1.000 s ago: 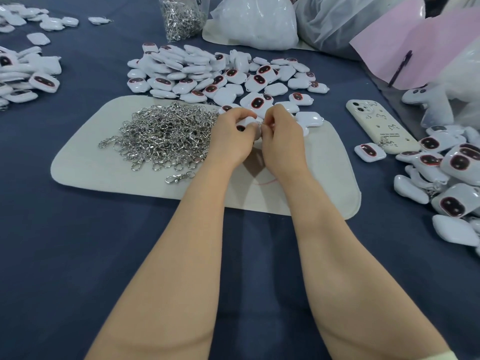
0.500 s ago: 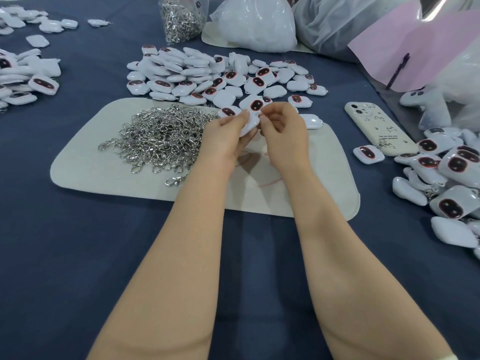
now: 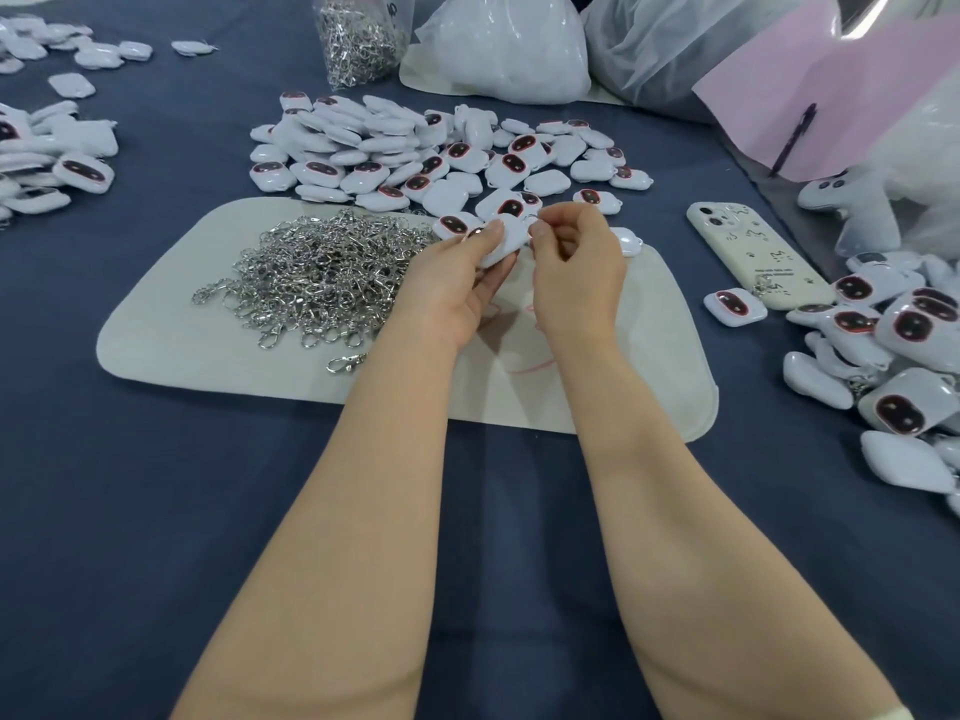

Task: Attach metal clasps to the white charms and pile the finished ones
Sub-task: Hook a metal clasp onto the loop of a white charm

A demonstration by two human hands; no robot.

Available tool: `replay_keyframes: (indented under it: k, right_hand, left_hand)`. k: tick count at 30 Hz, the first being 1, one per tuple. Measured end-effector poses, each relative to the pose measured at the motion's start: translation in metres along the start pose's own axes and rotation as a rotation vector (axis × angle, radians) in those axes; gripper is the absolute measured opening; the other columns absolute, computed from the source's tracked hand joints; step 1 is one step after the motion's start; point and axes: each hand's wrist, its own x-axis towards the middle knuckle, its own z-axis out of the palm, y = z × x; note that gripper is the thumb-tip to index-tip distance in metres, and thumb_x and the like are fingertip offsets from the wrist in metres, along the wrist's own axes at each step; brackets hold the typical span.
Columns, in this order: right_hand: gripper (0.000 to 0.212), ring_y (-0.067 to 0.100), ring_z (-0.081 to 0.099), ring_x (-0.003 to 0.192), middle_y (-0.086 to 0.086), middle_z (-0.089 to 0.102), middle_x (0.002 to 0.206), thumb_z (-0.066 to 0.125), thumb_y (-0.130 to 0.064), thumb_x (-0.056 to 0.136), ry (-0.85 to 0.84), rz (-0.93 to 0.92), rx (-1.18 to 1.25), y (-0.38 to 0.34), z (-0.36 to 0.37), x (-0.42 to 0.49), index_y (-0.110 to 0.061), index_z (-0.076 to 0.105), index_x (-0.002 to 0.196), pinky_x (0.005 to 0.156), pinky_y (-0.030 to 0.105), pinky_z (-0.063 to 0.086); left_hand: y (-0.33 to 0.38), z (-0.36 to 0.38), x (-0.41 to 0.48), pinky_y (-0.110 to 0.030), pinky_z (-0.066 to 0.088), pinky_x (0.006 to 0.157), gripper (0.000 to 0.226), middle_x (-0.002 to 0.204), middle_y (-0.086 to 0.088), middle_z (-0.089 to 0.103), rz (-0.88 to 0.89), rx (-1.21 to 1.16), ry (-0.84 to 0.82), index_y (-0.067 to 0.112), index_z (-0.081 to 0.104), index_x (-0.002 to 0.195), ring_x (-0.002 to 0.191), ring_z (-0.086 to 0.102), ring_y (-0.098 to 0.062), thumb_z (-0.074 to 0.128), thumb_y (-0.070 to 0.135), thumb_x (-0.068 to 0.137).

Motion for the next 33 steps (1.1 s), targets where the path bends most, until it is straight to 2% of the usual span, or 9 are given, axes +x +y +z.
replay_keyframes:
  k: [5, 9, 13, 16, 18, 20, 25, 28, 33]
  right_hand:
    - [0.015, -0.008, 0.054, 0.075, -0.012, 0.056, 0.086, 0.054, -0.002, 0.091, -0.040, -0.023, 0.016, -0.001, 0.001, -0.001, -0.005, 0.059, 0.105, 0.073, 0.002, 0.041]
    - [0.014, 0.006, 0.057, 0.083, -0.001, 0.063, 0.093, 0.052, -0.001, 0.091, -0.009, -0.077, -0.072, -0.002, -0.002, -0.001, -0.005, 0.061, 0.101, 0.078, 0.009, 0.043]
    - [0.015, 0.015, 0.053, 0.085, 0.004, 0.063, 0.091, 0.049, 0.001, 0.089, -0.094, -0.186, -0.215, -0.001, -0.001, -0.003, -0.002, 0.063, 0.096, 0.076, 0.017, 0.039]
    - [0.017, 0.013, 0.049, 0.082, 0.002, 0.061, 0.087, 0.048, 0.003, 0.088, -0.191, -0.206, -0.298, 0.001, 0.002, -0.002, -0.003, 0.063, 0.094, 0.070, 0.013, 0.033]
    - [0.017, 0.010, 0.050, 0.081, -0.002, 0.059, 0.087, 0.049, 0.001, 0.089, -0.203, -0.150, -0.263, 0.002, 0.002, -0.002, -0.005, 0.063, 0.096, 0.067, 0.005, 0.034]
    - [0.017, 0.006, 0.052, 0.081, -0.005, 0.058, 0.089, 0.051, -0.001, 0.090, -0.188, -0.057, -0.162, 0.003, 0.001, -0.002, -0.008, 0.060, 0.102, 0.069, 0.000, 0.037]
    - [0.011, 0.006, 0.057, 0.083, -0.010, 0.059, 0.086, 0.055, -0.007, 0.090, -0.125, 0.043, 0.017, 0.001, 0.002, 0.000, -0.016, 0.058, 0.095, 0.076, 0.012, 0.046]
    - [0.007, 0.008, 0.058, 0.084, -0.012, 0.060, 0.083, 0.057, -0.011, 0.091, -0.099, 0.013, 0.023, 0.000, 0.002, 0.000, -0.018, 0.059, 0.092, 0.078, 0.014, 0.047]
    - [0.016, 0.007, 0.056, 0.086, -0.005, 0.061, 0.092, 0.052, -0.010, 0.094, -0.105, -0.052, -0.069, 0.001, 0.002, -0.002, -0.007, 0.063, 0.105, 0.074, 0.004, 0.041]
  left_hand:
    - [-0.001, 0.002, 0.000, -0.018, 0.054, 0.061, 0.004, 0.083, -0.007, 0.065, -0.003, -0.036, 0.024, 0.005, 0.059, 0.089, 0.071, 0.064, -0.012, 0.056, 0.006, 0.092]
    - [-0.002, 0.003, -0.003, -0.023, 0.045, 0.072, 0.010, 0.063, 0.004, 0.069, -0.050, 0.108, 0.017, 0.015, 0.059, 0.084, 0.055, 0.065, -0.003, 0.057, 0.017, 0.093]
    - [0.006, 0.001, -0.005, -0.017, 0.054, 0.054, 0.010, 0.077, -0.010, 0.064, 0.173, 0.149, 0.114, 0.003, 0.061, 0.082, 0.060, 0.064, -0.012, 0.059, 0.006, 0.091]
    - [0.009, -0.005, -0.001, -0.035, 0.058, 0.076, 0.008, 0.092, -0.014, 0.068, 0.424, 0.580, 0.221, 0.008, 0.065, 0.094, 0.081, 0.068, -0.025, 0.065, 0.012, 0.087]
    - [0.005, -0.005, -0.002, -0.043, 0.055, 0.085, 0.010, 0.096, -0.014, 0.068, 0.487, 0.660, 0.231, 0.011, 0.064, 0.096, 0.092, 0.066, -0.030, 0.064, 0.014, 0.086]
    - [0.000, -0.002, -0.003, -0.039, 0.057, 0.080, 0.006, 0.096, -0.012, 0.066, 0.475, 0.591, 0.206, 0.013, 0.061, 0.094, 0.091, 0.066, -0.029, 0.062, 0.013, 0.088]
    - [-0.002, 0.003, 0.001, -0.017, 0.053, 0.051, 0.009, 0.083, -0.012, 0.064, 0.102, -0.080, 0.120, 0.004, 0.058, 0.083, 0.061, 0.066, -0.014, 0.057, 0.005, 0.092]
    - [0.000, 0.000, 0.001, -0.017, 0.052, 0.048, 0.009, 0.079, -0.013, 0.065, 0.056, -0.153, 0.099, 0.001, 0.059, 0.082, 0.051, 0.066, -0.012, 0.056, 0.003, 0.091]
    - [0.001, 0.000, -0.003, -0.017, 0.052, 0.046, 0.013, 0.064, -0.011, 0.068, 0.011, -0.197, 0.063, -0.001, 0.059, 0.081, 0.049, 0.066, -0.013, 0.056, 0.005, 0.092]
